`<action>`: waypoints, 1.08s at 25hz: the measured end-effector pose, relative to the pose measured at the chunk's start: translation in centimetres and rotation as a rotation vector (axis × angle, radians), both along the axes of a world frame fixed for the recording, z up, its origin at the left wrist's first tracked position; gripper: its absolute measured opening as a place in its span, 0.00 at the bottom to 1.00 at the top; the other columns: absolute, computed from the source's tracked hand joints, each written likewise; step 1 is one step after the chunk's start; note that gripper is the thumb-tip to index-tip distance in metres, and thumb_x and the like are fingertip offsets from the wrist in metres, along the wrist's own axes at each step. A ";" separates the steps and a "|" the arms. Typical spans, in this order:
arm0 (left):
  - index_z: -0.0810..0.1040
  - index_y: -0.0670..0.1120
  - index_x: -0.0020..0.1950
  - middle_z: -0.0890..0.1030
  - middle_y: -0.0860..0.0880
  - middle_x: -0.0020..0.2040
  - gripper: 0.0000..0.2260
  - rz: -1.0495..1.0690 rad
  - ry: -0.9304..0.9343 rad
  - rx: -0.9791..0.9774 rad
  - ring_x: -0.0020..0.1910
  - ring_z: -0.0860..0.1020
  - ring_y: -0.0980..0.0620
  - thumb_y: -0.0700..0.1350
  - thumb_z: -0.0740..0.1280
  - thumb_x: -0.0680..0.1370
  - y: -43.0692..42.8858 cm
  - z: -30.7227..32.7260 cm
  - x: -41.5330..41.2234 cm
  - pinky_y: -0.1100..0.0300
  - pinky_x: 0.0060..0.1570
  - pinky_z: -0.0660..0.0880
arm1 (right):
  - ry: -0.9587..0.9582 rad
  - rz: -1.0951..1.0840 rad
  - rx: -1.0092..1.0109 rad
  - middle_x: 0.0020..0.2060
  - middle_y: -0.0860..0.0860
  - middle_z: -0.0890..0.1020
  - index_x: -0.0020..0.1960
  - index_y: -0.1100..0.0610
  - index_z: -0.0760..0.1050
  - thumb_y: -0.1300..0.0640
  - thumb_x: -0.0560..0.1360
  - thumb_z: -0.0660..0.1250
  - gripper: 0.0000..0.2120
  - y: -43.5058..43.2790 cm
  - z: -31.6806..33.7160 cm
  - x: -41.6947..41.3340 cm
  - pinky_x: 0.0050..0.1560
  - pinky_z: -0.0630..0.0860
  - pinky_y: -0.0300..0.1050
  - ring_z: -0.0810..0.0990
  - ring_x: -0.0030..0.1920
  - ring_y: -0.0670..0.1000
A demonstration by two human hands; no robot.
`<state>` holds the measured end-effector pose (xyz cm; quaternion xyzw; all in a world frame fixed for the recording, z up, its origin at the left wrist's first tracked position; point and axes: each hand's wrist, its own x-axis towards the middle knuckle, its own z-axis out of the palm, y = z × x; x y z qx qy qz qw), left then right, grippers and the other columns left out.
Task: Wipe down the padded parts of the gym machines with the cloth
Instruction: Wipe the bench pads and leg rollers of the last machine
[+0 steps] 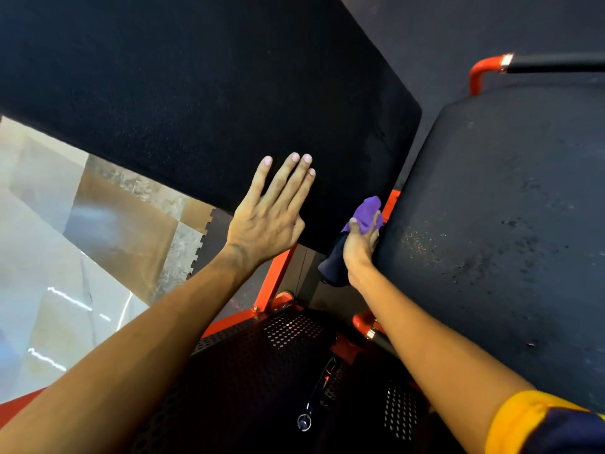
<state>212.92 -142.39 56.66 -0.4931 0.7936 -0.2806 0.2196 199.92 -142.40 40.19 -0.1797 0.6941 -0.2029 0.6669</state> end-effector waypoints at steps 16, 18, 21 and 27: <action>0.56 0.39 0.82 0.53 0.38 0.82 0.30 0.142 0.029 0.104 0.82 0.49 0.40 0.50 0.54 0.81 -0.2 0.5 -1.5 0.37 0.79 0.40 | 0.097 0.131 -0.155 0.83 0.51 0.55 0.84 0.45 0.49 0.41 0.86 0.52 0.29 -3.1 1.3 -2.2 0.77 0.61 0.55 0.59 0.80 0.57; 0.59 0.39 0.81 0.55 0.38 0.82 0.30 0.153 0.033 0.121 0.82 0.51 0.40 0.49 0.56 0.81 -0.8 0.7 -2.0 0.37 0.79 0.40 | 0.080 0.072 -0.132 0.82 0.53 0.57 0.84 0.48 0.51 0.41 0.86 0.50 0.28 -6.6 2.5 -2.2 0.77 0.59 0.53 0.60 0.80 0.57; 0.63 0.39 0.79 0.60 0.38 0.80 0.28 0.140 0.067 0.104 0.81 0.56 0.41 0.49 0.57 0.80 -3.4 0.9 -3.0 0.40 0.80 0.46 | 0.127 0.226 -0.385 0.83 0.51 0.52 0.83 0.43 0.47 0.41 0.86 0.49 0.28 -7.6 6.4 -1.3 0.77 0.58 0.54 0.54 0.82 0.56; 0.52 0.39 0.82 0.51 0.37 0.82 0.30 0.123 -0.072 0.078 0.82 0.49 0.40 0.53 0.49 0.84 -9.1 0.1 -4.1 0.39 0.80 0.44 | 0.098 0.451 -0.453 0.83 0.44 0.42 0.81 0.35 0.40 0.37 0.84 0.52 0.31 -0.4 4.3 -2.3 0.75 0.63 0.62 0.49 0.83 0.56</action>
